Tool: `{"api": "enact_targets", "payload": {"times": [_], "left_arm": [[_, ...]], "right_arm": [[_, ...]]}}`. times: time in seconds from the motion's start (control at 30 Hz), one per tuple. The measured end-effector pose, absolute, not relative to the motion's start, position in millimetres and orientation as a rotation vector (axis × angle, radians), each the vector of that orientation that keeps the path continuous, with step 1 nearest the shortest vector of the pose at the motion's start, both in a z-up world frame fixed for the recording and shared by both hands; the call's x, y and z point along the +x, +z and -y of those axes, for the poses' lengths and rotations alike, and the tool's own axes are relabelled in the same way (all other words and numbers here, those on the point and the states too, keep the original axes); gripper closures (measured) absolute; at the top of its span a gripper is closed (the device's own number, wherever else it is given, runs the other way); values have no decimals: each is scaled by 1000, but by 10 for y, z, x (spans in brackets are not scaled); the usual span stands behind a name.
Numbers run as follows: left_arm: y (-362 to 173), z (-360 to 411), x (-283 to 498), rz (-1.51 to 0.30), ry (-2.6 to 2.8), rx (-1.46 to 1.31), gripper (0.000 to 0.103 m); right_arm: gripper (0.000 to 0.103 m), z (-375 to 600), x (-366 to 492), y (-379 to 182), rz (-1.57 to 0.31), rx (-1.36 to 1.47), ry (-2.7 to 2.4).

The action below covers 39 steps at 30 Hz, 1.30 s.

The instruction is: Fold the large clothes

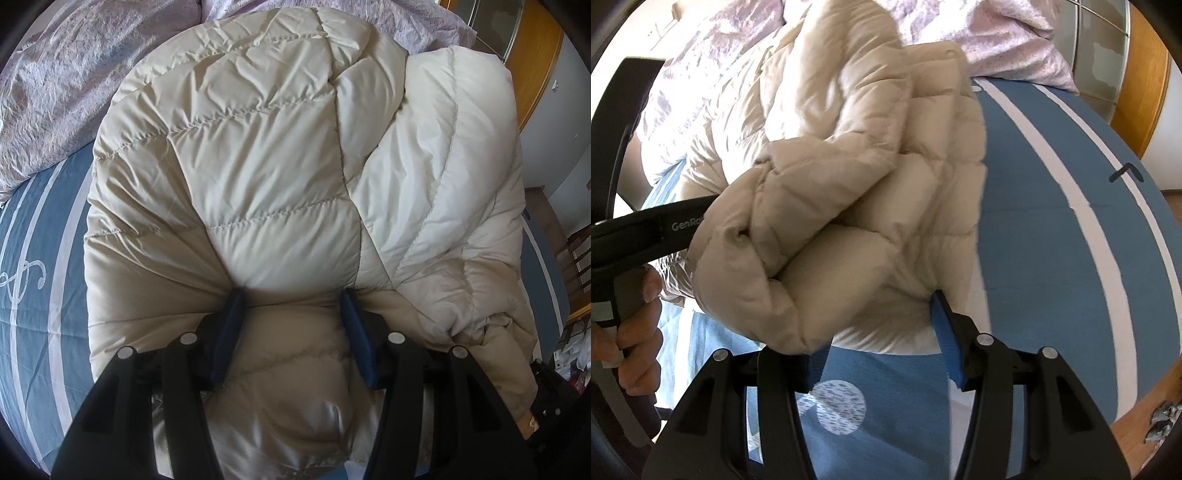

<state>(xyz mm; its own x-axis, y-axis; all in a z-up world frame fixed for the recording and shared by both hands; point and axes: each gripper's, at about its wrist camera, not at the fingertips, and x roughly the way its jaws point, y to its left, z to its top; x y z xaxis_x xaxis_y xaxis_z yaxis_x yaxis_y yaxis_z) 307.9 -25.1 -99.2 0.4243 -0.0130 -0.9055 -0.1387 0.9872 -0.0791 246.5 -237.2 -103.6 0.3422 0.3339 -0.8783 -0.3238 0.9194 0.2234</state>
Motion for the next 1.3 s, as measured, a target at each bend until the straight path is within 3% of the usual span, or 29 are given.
{"api": "enact_targets", "payload": {"times": [0.3, 0.7, 0.93, 1.3], "left_arm": [[-924, 211, 3023, -1132, 81, -155, 50], [-968, 185, 2967, -1132, 76, -165, 50], [-977, 204, 2986, -1133, 64, -166, 50], [-962, 168, 2988, -1134, 34, -170, 50]], "right_arm": [[49, 2769, 2747, -860, -1104, 52, 298], [50, 2508, 3233, -174, -943, 144, 399], [59, 2145, 3384, 109, -890, 133, 506], [75, 1767, 3550, -58, -935, 31, 533]]}}
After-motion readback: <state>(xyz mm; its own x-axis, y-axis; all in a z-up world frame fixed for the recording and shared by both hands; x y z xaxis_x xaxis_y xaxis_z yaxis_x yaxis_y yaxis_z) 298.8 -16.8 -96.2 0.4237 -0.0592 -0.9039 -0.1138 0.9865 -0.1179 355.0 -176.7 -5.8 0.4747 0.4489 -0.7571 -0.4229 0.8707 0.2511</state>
